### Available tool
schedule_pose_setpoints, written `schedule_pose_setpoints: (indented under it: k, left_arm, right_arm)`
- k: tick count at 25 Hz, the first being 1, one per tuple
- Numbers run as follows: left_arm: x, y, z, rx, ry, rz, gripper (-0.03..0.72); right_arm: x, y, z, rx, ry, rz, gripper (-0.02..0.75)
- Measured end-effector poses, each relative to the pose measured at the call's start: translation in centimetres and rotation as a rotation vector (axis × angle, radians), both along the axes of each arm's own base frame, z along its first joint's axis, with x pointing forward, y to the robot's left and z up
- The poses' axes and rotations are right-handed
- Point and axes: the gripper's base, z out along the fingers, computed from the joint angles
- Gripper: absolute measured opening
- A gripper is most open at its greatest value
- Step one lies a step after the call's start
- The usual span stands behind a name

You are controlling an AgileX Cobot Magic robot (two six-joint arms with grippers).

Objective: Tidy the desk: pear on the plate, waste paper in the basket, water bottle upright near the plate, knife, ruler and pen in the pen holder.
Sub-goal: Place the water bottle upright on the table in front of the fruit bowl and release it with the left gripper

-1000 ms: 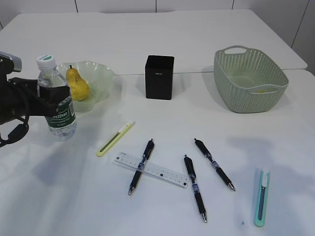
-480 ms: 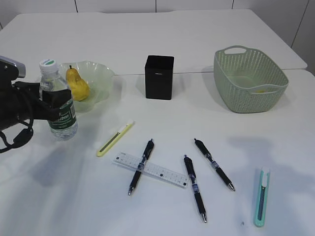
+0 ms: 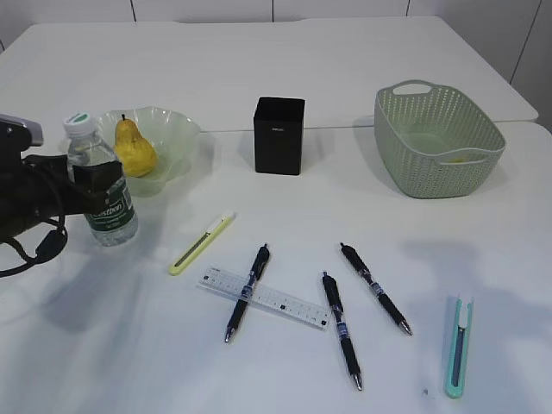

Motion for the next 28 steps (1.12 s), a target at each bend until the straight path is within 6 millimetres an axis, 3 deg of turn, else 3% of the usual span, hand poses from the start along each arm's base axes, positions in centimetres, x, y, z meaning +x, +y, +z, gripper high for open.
schedule_pose_setpoints:
  k: [17, 28]
  left_arm:
    - [0.17, 0.06, -0.42, -0.022, -0.020, 0.011, 0.384]
    - [0.20, 0.04, -0.47, -0.020, -0.018, 0.010, 0.491]
  right_arm:
    - [0.18, 0.01, 0.08, 0.001, -0.021, 0.001, 0.386]
    - [0.19, 0.01, 0.08, 0.001, -0.023, 0.001, 0.386]
